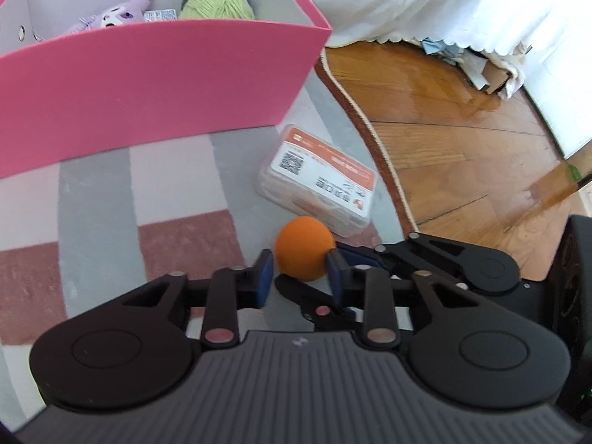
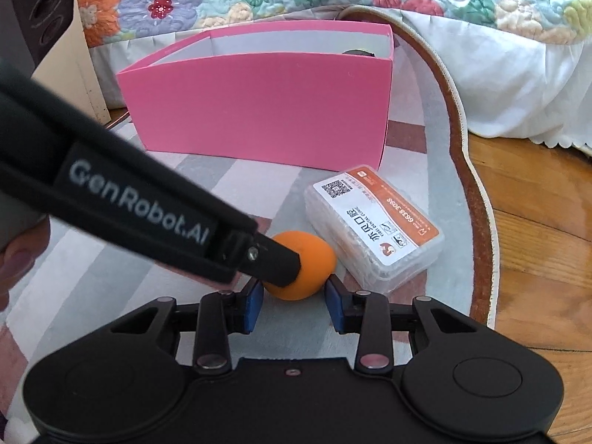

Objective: Organize objects
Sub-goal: 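Lower the left tool and grasp the orange makeup sponge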

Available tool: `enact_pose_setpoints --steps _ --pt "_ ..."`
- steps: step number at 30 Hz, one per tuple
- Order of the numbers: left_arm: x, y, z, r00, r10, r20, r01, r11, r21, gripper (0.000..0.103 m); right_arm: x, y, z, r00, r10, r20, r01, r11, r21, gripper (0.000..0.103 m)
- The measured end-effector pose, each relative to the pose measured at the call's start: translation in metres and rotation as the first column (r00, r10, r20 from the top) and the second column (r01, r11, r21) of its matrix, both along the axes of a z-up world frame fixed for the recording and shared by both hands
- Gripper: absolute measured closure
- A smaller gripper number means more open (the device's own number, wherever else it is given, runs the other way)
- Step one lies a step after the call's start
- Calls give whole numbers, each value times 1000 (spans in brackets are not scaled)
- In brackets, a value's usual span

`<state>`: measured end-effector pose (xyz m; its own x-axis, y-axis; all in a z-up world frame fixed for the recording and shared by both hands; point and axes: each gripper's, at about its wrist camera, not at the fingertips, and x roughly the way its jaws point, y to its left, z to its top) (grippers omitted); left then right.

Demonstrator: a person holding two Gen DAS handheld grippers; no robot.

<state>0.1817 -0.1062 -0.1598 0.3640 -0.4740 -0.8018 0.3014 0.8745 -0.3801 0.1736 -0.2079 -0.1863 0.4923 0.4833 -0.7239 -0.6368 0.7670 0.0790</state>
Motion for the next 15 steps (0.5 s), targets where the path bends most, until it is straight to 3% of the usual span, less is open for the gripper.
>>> enact_pose_setpoints --steps 4,9,13,15 --pt "-12 -1 6 1000 11 6 -11 1000 4 80 -5 -2 4 1000 20 0 -20 1000 6 62" --pt "-20 11 12 999 37 -31 -38 998 -44 80 -13 -2 5 999 49 8 -49 999 -8 62" --pt "-20 16 18 999 32 -17 -33 998 -60 57 -15 -4 0 999 54 -5 -54 999 1 62" --pt "-15 15 14 999 39 -8 -39 997 -64 52 -14 -5 0 998 56 -3 -56 998 4 62"
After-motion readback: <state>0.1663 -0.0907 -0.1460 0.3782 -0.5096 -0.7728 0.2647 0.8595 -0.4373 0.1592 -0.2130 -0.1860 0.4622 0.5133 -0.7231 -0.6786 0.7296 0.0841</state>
